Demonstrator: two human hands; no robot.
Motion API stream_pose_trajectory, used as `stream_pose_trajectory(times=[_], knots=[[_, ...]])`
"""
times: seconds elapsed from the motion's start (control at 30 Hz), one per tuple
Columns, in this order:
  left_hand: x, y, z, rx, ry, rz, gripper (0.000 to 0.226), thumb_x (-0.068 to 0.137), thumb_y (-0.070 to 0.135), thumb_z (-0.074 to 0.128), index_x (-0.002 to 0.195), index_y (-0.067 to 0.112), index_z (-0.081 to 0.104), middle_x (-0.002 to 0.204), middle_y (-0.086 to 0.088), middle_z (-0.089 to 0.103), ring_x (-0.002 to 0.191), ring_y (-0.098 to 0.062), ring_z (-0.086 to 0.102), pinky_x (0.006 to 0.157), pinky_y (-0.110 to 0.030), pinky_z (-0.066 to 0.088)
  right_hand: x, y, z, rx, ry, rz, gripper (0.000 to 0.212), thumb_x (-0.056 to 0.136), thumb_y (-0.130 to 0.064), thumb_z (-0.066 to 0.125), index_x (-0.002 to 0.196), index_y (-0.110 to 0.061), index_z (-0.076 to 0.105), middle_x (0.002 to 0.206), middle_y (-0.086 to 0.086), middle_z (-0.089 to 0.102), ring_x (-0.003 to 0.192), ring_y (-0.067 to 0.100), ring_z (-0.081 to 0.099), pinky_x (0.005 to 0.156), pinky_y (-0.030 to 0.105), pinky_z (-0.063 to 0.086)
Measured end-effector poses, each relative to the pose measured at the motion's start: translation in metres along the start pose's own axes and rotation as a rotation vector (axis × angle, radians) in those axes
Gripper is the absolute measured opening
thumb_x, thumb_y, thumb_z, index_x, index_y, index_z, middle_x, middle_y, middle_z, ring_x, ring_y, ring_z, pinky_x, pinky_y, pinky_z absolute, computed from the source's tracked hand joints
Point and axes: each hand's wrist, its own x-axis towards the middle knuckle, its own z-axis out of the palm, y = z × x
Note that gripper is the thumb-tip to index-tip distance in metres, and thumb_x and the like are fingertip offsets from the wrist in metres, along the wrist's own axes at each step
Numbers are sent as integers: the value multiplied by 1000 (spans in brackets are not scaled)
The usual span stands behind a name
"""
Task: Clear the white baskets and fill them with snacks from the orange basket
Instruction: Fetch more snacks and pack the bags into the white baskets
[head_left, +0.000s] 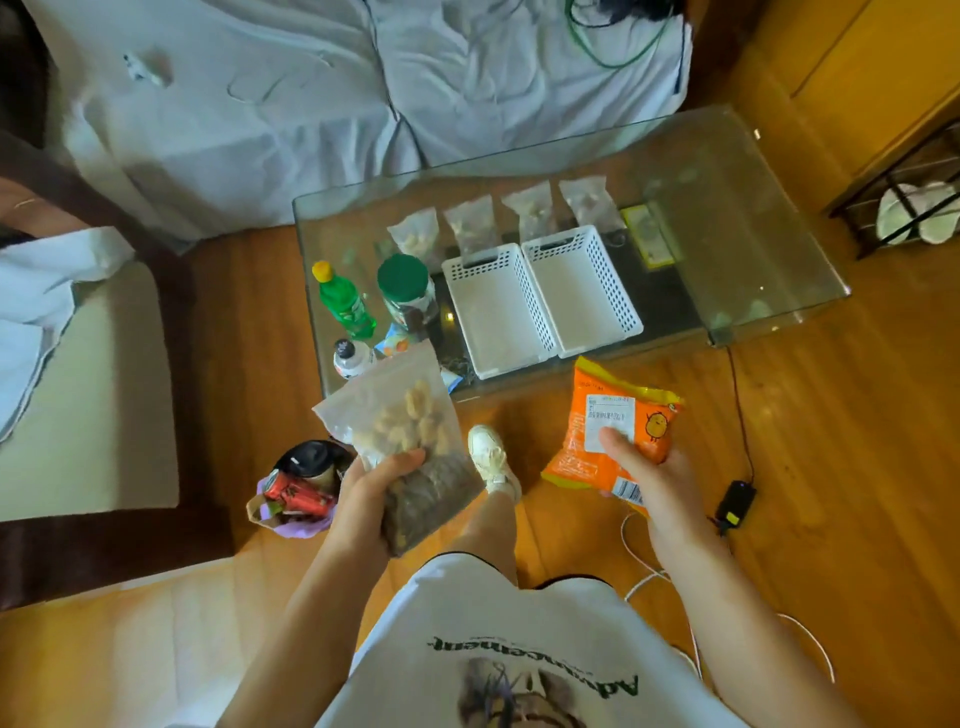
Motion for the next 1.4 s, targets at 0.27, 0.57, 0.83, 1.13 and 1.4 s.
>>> stream_pose_trajectory(times=[0.27,0.57,0.83,1.13,1.4], knots=[[115,52,57,-87,41,1,32,61,12,66,93,14,63,74,-5,71,72,-24,68,73,-39,54,123,-68,17,-101,-34,25,38,62,-54,61,98,-41,56,99,-20,62,90,9,62,70,24,50],[221,79,80,-43,177,-55,35,57,19,72,92,21,66,76,-5,74,70,-22,72,53,-32,55,263,-87,65,-157,-138,126,20,74,-33,70,88,-33,56,78,-27,64,69,-9,65,48,6,47],[304,26,87,29,378,-46,39,47,31,76,85,29,70,77,-1,75,76,-20,71,64,-35,55,381,-19,110,-308,-317,320,38,77,-6,68,104,-23,48,108,4,62,99,25,60,92,41,48],[342,-29,76,-12,540,-45,37,62,19,69,98,17,63,75,1,74,71,-14,71,53,-23,53,440,44,142,-591,-470,320,55,75,-11,71,124,-12,45,121,6,60,109,24,56,98,43,45],[343,-40,71,48,582,-121,30,56,29,72,85,32,65,70,1,71,68,-22,68,50,-30,49,460,68,160,-722,-571,310,57,77,-19,71,126,-13,43,121,6,58,110,25,57,95,39,47]])
